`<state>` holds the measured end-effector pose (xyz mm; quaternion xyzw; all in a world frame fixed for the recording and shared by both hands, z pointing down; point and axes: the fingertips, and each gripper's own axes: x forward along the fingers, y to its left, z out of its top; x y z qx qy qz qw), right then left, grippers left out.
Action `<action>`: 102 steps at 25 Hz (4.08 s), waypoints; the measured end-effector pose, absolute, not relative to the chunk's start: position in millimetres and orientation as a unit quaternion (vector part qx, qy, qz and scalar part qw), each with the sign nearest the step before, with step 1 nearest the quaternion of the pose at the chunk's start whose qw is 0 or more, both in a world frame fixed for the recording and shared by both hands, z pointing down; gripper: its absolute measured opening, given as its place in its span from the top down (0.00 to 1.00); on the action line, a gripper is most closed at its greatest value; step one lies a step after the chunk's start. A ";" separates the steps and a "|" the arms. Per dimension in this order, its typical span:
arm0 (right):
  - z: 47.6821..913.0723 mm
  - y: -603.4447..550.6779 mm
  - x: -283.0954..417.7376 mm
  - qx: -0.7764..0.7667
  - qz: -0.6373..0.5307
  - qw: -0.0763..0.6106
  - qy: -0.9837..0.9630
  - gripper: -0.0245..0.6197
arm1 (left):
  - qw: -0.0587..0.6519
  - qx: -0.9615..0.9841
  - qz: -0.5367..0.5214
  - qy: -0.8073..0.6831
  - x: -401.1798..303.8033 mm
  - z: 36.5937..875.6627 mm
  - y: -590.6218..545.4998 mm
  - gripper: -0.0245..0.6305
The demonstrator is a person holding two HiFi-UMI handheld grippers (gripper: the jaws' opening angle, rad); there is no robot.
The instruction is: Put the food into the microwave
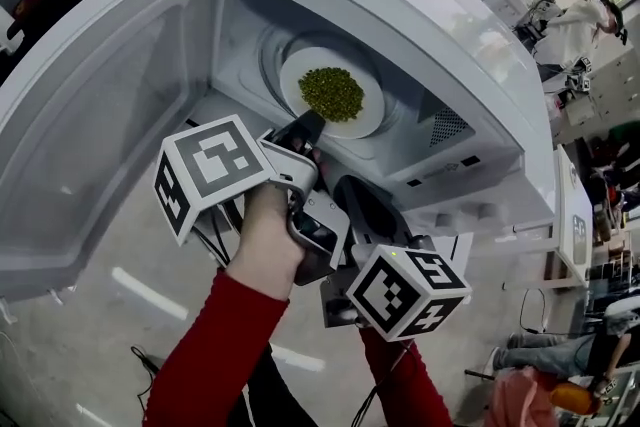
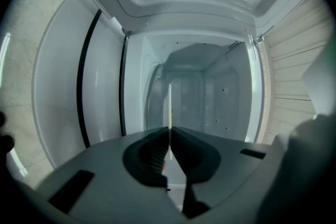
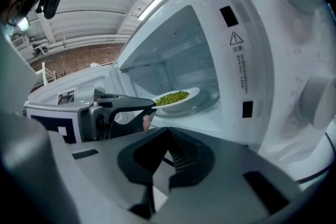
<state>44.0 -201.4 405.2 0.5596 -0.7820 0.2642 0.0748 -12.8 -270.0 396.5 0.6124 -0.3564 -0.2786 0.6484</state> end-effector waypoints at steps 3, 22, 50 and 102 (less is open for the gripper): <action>405.1 -199.5 45.8 0.559 0.259 0.077 -0.784 0.94 | 0.651 0.608 -0.278 -0.360 -8.9 400.6 -270.5 0.93; 399.5 -212.3 47.3 0.557 0.242 0.089 -0.789 0.94 | 0.642 0.613 -0.237 -0.395 0.5 409.9 -299.4 0.93; 394.6 -222.5 51.4 0.567 0.234 0.113 -0.782 0.94 | 0.556 0.660 -0.113 -0.493 -9.1 404.4 -316.6 0.88; 388.0 -230.6 57.0 0.564 0.220 0.125 -0.786 0.94 | 0.287 0.737 0.140 -0.596 -21.3 408.7 -329.9 0.75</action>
